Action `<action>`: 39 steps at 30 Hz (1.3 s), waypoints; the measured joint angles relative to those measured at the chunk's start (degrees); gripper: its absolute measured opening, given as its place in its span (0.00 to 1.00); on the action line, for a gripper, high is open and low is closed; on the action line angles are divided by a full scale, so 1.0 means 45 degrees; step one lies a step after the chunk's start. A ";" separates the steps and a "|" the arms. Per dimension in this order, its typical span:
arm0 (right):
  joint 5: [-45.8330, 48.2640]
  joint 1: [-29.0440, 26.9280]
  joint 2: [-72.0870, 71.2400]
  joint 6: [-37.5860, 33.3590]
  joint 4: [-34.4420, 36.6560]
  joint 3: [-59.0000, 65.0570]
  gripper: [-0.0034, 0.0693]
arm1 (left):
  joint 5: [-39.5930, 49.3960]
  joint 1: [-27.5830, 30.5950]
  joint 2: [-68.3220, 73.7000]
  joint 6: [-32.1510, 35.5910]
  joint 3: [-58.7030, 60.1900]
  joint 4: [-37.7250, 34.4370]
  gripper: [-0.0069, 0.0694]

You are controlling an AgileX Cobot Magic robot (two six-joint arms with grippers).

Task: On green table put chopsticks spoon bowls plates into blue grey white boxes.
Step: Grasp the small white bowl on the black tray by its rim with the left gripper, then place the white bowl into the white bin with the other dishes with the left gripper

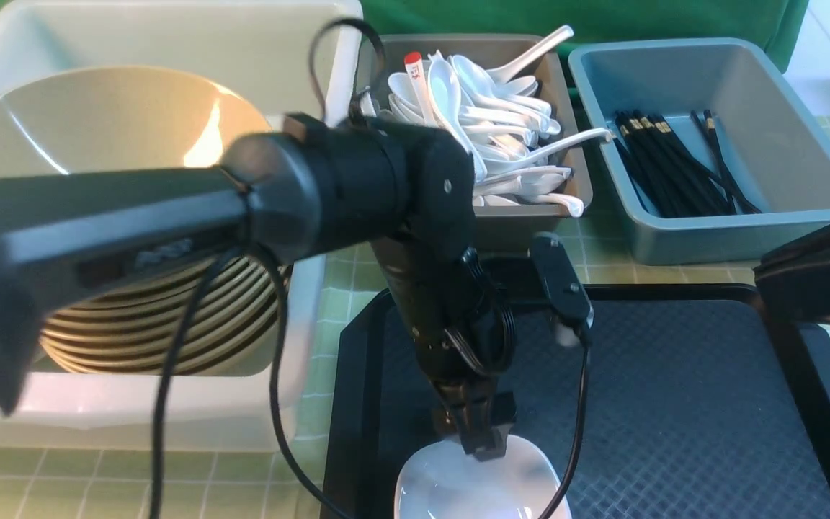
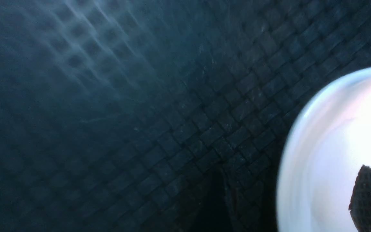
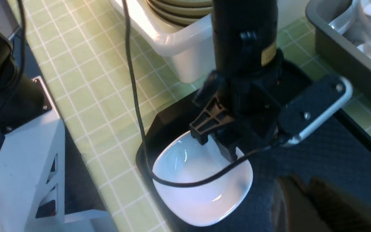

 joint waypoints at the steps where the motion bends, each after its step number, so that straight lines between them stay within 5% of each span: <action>1: 0.0000 0.0000 0.0000 -0.0110 0.0000 0.0000 0.15 | 0.0012 0.0000 0.0292 0.0000 -0.0010 0.0000 0.70; 5: -0.0024 0.0000 0.0000 -0.0225 0.0000 0.0000 0.16 | 0.0083 0.0000 0.0968 0.0000 -0.0025 0.0000 0.68; 11: -0.0234 0.0000 0.0000 -0.0253 -0.0017 0.0064 0.17 | 0.1771 0.0142 0.1637 0.0000 -0.0698 -0.0179 0.24; 14: -0.0551 0.0000 -0.0022 -0.0289 -0.0004 0.0338 0.17 | 0.2399 0.0410 0.1769 -0.0029 -0.1087 -0.0664 0.15; 23: -0.1052 0.0000 -0.0010 -0.0289 -0.0041 0.1146 0.18 | 0.2190 0.1004 0.0448 -0.0599 -0.2438 -0.1252 0.11; 29: -0.1990 0.0000 -0.0010 -0.0827 0.0594 0.0641 0.19 | 0.2385 0.1858 -0.2384 -0.2733 -0.2796 -0.1558 0.11; 36: -0.2658 0.0000 0.0098 -0.2823 0.2639 0.0229 0.19 | 0.2602 0.5081 -0.5467 -0.6916 -0.2796 -0.1962 0.11; 39: -0.2705 0.0000 0.0552 -0.3260 0.3084 0.0229 0.19 | 0.2814 0.7476 -0.6797 -0.9055 -0.2782 -0.1578 0.11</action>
